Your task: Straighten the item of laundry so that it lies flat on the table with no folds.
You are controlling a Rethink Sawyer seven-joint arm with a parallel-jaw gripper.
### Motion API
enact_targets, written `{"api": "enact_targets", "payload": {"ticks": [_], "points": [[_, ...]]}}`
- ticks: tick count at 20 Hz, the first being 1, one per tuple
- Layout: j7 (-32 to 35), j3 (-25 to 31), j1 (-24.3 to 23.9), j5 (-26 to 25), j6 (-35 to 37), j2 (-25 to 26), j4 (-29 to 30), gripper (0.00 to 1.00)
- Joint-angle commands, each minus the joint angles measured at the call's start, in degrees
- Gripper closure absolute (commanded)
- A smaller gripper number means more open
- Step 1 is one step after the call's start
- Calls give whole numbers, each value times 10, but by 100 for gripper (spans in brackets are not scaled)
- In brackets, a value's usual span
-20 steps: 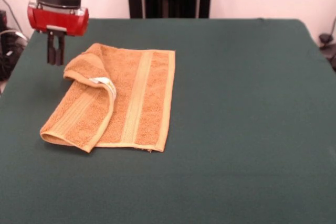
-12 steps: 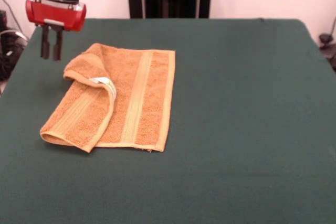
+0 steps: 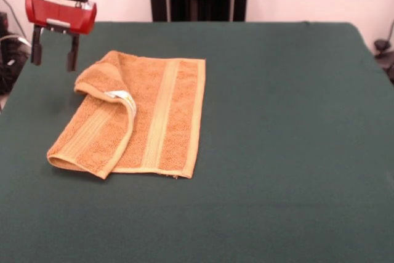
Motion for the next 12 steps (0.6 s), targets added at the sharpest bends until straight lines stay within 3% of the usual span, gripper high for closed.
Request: {"api": "enact_targets", "payload": {"ticks": [1,12], "points": [[111,-49,78,19,-58,46,17,0],[91,-65,99,42,-102,143,-56,0]]}}
